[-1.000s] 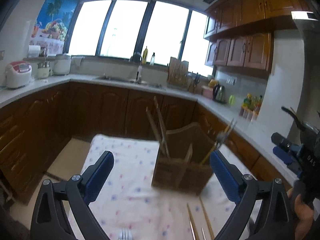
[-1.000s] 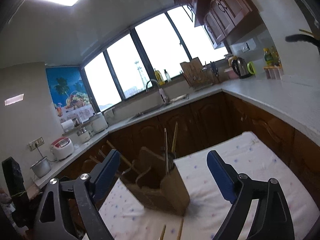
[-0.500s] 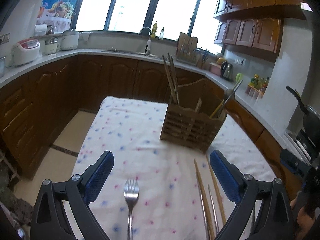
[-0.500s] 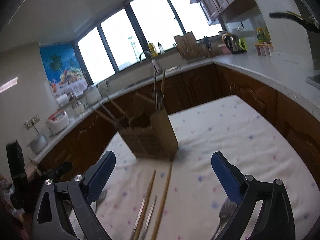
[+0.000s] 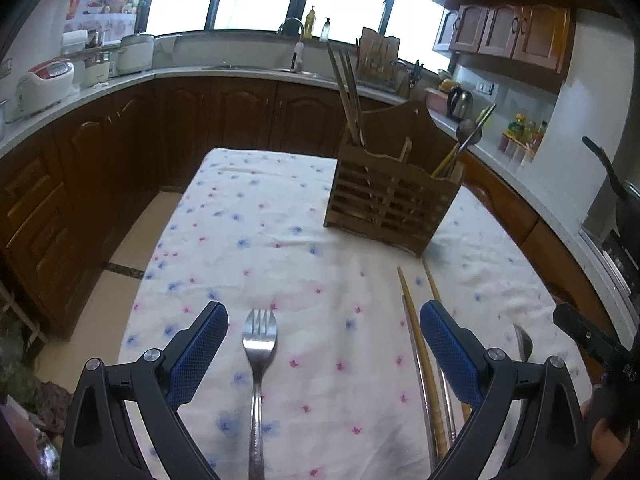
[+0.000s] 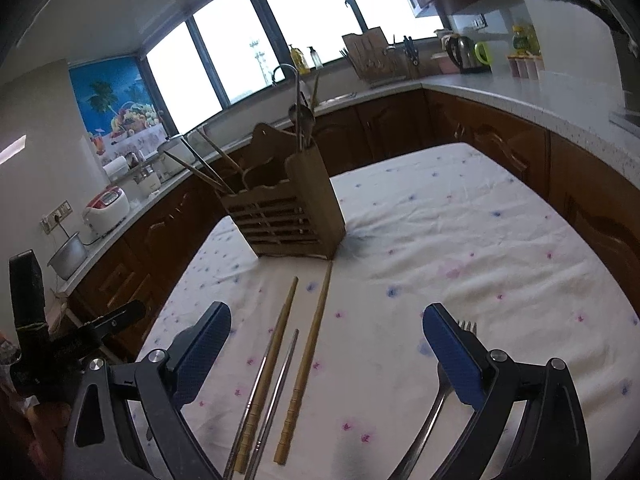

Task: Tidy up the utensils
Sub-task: 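Move both tools back down to the remaining chopsticks on the cloth, then grasp a wooden chopstick with the left tool while the right tool grasps another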

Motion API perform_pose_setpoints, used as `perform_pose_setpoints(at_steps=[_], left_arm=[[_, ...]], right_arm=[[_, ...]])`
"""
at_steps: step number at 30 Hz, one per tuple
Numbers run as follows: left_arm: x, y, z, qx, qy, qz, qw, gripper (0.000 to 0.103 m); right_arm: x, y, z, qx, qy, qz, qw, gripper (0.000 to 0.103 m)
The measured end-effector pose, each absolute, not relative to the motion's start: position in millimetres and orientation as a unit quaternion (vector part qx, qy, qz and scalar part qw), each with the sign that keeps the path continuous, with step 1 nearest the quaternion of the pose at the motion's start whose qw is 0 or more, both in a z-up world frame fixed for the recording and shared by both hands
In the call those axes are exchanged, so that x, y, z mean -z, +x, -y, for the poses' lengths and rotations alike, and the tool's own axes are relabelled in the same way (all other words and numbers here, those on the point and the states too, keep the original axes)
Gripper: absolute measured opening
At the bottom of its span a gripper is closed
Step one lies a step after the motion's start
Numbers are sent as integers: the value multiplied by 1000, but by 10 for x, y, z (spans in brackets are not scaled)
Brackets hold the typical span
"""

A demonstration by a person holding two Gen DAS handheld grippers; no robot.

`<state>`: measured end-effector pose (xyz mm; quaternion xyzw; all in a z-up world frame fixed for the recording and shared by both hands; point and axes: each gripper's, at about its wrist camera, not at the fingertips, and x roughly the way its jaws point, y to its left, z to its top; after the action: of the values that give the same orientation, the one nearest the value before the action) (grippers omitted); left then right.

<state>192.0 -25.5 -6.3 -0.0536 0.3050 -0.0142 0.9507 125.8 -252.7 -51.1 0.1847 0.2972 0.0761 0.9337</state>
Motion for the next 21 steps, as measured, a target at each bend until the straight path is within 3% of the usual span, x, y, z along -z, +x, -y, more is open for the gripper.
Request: perform_pose_setpoints(at_steps=[9,12,14,17,21], left_arm=[[153,2306,436,42,-55,-349,934,96],[193,2487,543,49,-39,-361,930,90],[231,2630,613,58,-32,-372,926,79],[292,2851,699,72,-30,-385,920,70],[389,3170,824,88,-23,-407,909,63]], right_arm=[[611,1506,2553,-82,179,-329,923,94],[657,1650,2561,-85,177,-349,916,74],[688,1750,2578,-89,178,-360,911,58],[756,1938,2611,-103,191,-378,900,45],[802,2111,2654,-104,199,-388,894,41]])
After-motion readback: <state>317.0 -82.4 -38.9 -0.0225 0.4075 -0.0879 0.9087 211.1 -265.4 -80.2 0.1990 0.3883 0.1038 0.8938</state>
